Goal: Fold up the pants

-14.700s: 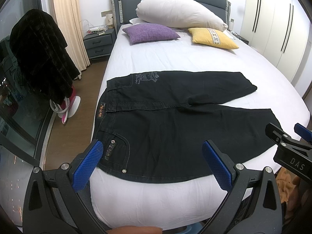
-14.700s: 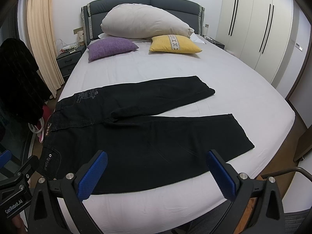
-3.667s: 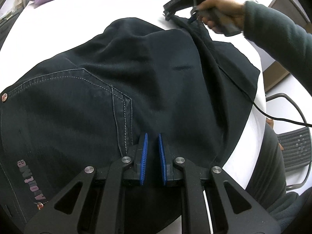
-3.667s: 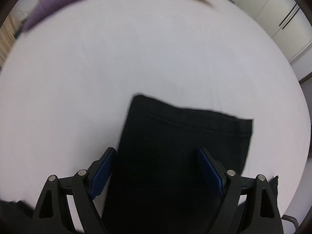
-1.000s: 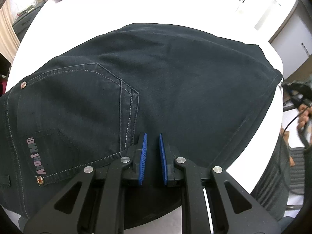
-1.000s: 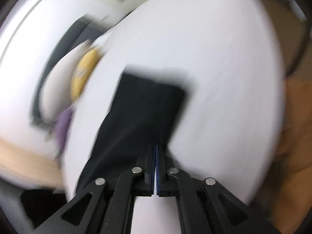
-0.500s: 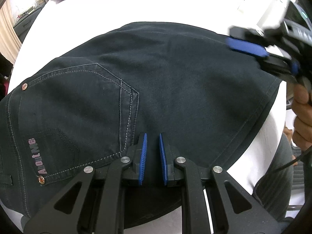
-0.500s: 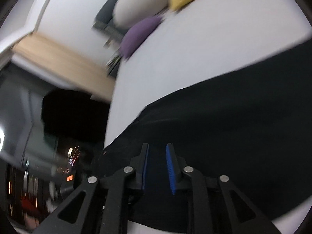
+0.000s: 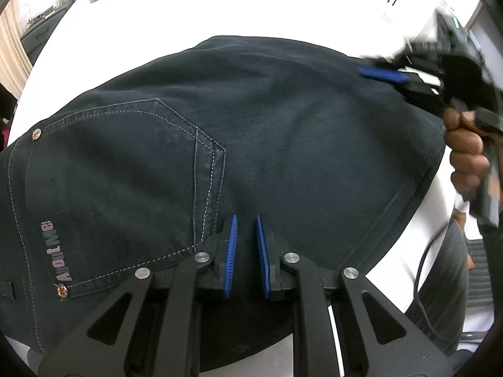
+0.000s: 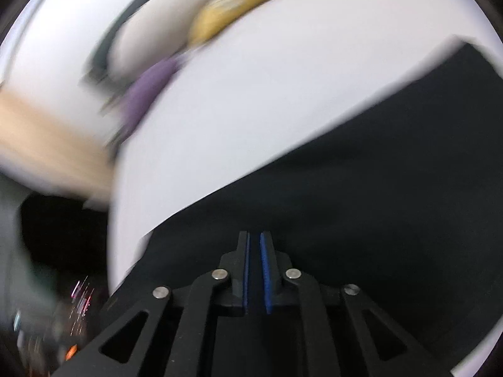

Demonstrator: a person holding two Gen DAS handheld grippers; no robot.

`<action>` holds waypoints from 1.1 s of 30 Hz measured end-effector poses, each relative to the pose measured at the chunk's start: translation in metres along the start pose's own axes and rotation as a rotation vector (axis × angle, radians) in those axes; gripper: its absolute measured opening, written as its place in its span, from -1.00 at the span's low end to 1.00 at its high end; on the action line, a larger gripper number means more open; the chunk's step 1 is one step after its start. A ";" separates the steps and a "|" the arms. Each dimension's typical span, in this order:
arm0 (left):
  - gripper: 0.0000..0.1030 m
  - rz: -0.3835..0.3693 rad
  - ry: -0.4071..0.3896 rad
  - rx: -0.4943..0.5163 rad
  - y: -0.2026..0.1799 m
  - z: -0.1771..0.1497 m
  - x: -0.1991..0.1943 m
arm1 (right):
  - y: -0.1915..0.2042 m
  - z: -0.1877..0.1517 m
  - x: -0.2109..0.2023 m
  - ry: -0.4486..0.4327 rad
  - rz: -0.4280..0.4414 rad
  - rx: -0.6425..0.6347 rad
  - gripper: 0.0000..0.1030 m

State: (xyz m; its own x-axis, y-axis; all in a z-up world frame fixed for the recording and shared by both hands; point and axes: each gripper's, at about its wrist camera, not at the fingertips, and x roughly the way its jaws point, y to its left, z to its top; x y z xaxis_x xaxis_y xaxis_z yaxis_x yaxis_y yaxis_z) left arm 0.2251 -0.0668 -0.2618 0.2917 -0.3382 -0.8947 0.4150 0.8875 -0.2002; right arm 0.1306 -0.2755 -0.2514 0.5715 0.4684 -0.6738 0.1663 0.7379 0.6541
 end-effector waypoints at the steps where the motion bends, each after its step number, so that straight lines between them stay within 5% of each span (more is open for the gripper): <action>1: -0.75 -0.003 0.000 -0.002 0.001 0.000 0.000 | 0.025 -0.002 0.021 0.057 0.073 -0.067 -0.50; 4: -0.75 -0.009 0.001 -0.002 0.006 -0.001 -0.001 | 0.070 -0.008 0.079 0.233 0.210 -0.165 -0.45; 6: -0.75 -0.014 0.004 -0.006 0.009 0.000 -0.001 | 0.074 -0.004 0.114 0.318 0.192 -0.168 -0.45; 8: -0.75 -0.016 0.006 -0.004 0.010 0.000 -0.001 | 0.056 0.012 0.134 0.333 0.192 -0.076 -0.66; 9: -0.75 -0.017 0.005 -0.004 0.011 0.001 -0.001 | 0.045 0.021 0.139 0.327 0.213 -0.022 -1.00; 15: -0.75 -0.010 0.004 0.001 0.013 0.001 0.001 | -0.035 0.071 0.065 -0.007 0.100 0.210 -0.91; 17: -0.75 -0.006 0.000 -0.001 0.014 0.001 0.001 | -0.040 0.068 0.031 -0.045 0.160 0.186 -0.59; 19: -0.75 0.004 -0.002 -0.001 0.011 0.001 0.002 | -0.044 0.044 0.006 -0.027 0.203 0.145 0.03; 21: -0.75 0.022 0.001 0.007 0.002 -0.002 0.010 | -0.054 0.021 -0.007 0.003 0.153 0.107 -0.13; 22: -0.75 0.029 0.003 0.011 -0.003 -0.002 0.011 | -0.062 0.011 -0.019 -0.021 0.142 0.100 -0.46; 25: -0.75 0.057 0.011 0.024 -0.010 -0.001 0.012 | -0.124 0.023 -0.051 -0.127 0.163 0.255 -0.98; 32: -0.75 0.121 0.020 0.036 -0.024 0.002 0.021 | -0.248 0.044 -0.203 -0.537 -0.031 0.498 -0.98; 33: -0.75 0.128 0.025 0.039 -0.027 0.004 0.020 | -0.248 0.033 -0.213 -0.580 -0.039 0.524 -0.79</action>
State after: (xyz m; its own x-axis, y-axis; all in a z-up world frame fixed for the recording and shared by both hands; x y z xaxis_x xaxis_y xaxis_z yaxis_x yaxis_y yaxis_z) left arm 0.2234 -0.0984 -0.2725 0.3232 -0.2148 -0.9216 0.4090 0.9100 -0.0686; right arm -0.0057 -0.5749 -0.2587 0.8620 0.0118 -0.5067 0.4701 0.3549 0.8081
